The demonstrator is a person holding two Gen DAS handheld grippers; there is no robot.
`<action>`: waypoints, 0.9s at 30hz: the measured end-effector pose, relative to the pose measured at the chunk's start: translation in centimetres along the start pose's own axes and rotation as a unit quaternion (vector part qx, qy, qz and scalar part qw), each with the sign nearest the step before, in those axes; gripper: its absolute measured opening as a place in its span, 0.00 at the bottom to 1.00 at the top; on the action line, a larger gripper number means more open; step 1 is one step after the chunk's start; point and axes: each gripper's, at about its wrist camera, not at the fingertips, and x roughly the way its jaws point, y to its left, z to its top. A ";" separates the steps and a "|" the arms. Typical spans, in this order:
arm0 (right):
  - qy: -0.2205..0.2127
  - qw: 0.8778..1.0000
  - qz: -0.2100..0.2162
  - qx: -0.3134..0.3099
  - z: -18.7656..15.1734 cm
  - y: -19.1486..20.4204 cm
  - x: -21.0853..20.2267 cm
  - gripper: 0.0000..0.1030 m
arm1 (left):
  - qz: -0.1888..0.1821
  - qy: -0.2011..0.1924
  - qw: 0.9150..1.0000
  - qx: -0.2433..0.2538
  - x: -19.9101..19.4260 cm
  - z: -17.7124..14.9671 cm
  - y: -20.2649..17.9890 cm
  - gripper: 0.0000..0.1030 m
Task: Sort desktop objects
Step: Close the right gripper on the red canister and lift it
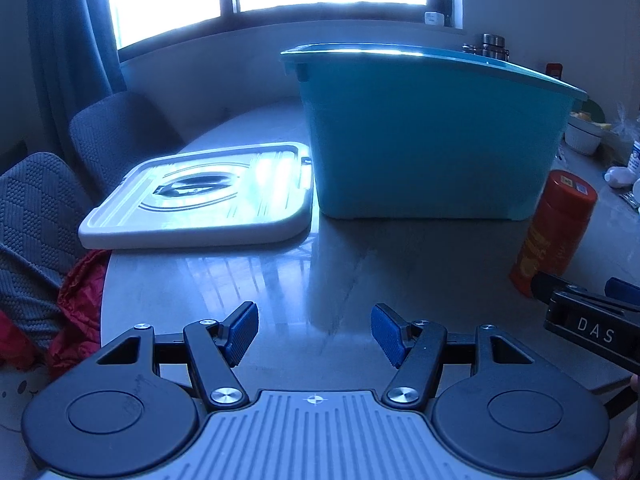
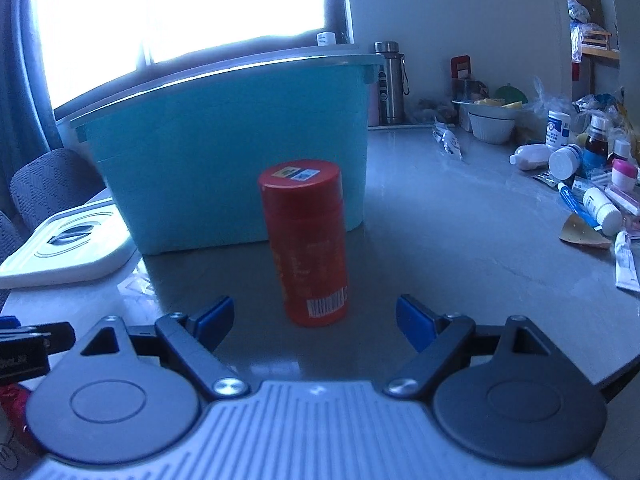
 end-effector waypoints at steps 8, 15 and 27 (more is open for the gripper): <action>0.006 1.000 0.002 -0.001 1.1 0.3 2.3 0.85 | 0.004 0.006 1.000 -0.002 1.7 1.4 0.0 0.63; 0.013 1.000 0.006 -0.003 1.7 0.7 4.2 0.85 | 0.010 0.010 1.000 0.000 3.0 2.4 0.3 0.63; 0.019 1.000 0.006 -0.009 2.3 1.3 6.6 0.85 | 0.014 0.013 1.000 -0.001 4.2 3.1 0.7 0.63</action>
